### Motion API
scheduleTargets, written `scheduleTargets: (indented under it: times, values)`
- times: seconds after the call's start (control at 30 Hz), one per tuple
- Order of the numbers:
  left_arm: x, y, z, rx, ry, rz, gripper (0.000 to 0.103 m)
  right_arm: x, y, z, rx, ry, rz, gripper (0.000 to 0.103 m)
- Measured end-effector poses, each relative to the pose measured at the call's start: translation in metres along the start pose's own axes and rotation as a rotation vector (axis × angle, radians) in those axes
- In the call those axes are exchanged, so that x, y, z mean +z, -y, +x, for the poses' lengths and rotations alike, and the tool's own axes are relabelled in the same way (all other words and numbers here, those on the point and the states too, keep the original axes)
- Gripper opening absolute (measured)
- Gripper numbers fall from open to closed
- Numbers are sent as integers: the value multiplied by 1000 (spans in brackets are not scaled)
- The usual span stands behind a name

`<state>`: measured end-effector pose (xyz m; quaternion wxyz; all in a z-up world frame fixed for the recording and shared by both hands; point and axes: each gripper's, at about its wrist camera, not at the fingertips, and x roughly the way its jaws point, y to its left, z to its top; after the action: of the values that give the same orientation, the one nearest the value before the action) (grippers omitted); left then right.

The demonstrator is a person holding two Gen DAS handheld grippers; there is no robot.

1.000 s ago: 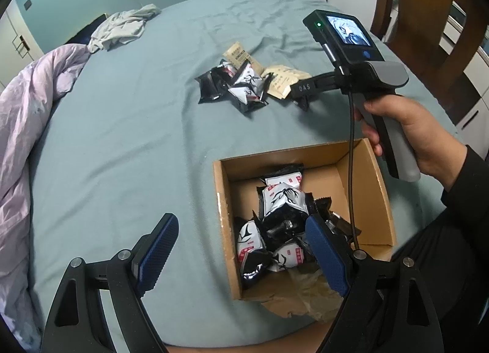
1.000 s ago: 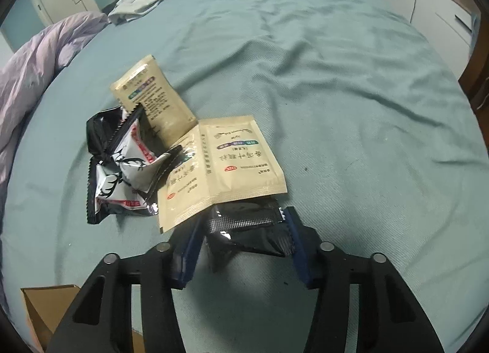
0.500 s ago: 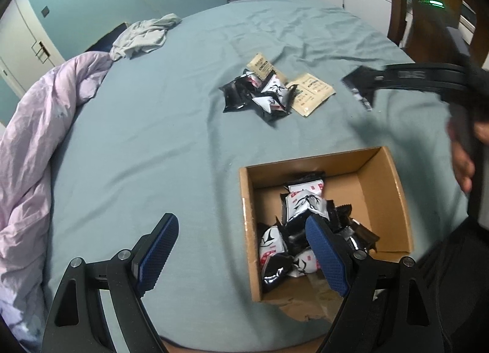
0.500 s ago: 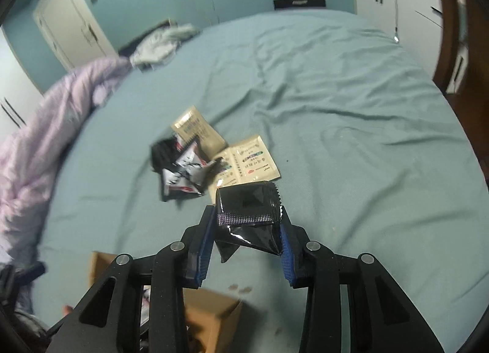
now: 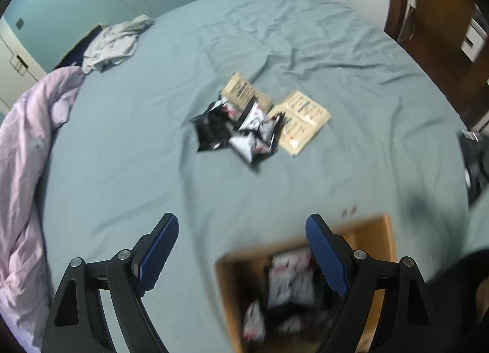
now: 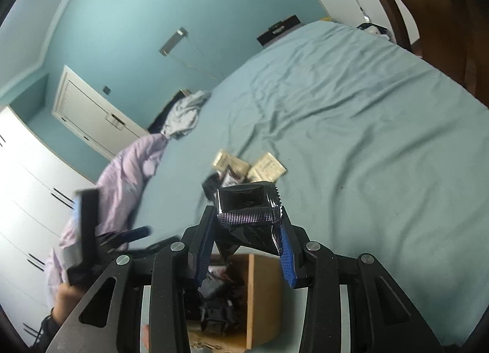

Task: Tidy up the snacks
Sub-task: 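Grasp a white packet with the left tool while the right tool holds its packet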

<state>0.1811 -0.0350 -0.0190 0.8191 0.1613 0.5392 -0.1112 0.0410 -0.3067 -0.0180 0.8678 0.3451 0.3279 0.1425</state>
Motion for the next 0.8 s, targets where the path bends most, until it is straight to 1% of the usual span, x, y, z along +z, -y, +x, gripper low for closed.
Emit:
scheduleTargets:
  times: [0.07, 0.2, 0.3, 0.4, 0.43, 0.53, 0.57, 0.6, 0.67, 0.7, 0.77, 0.8]
  values:
    - [20, 1, 22, 7, -36, -15, 86, 2, 5, 9, -9, -18, 2, 36]
    - [42, 5, 61, 42, -91, -12, 86, 5, 9, 36, -44, -81, 5, 36]
    - [53, 8, 91, 67, -137, -9, 86, 8, 7, 46, -53, -97, -21, 36]
    - [64, 9, 116, 42, -186, -37, 86, 10, 6, 53, -61, -111, -43, 36]
    - [67, 9, 128, 21, -219, -46, 86, 10, 5, 54, -63, -113, -47, 36]
    - [69, 13, 149, 8, -272, -39, 84, 11, 6, 55, -65, -120, -48, 36]
    - [69, 15, 152, -2, -275, -35, 80, 12, 7, 56, -67, -122, -43, 36]
    - [70, 15, 154, -16, -275, -34, 78, 13, 3, 60, -68, -127, -37, 36]
    - [71, 13, 153, -57, -266, -48, 69, 14, 4, 64, -65, -137, -17, 36]
    - [71, 12, 153, -74, -267, -52, 66, 14, 4, 66, -64, -141, -12, 36]
    - [69, 11, 150, -103, -253, -34, 50, 14, 4, 67, -67, -143, -7, 36]
    - [68, 11, 147, -105, -245, -23, 46, 13, 4, 67, -74, -141, -10, 36]
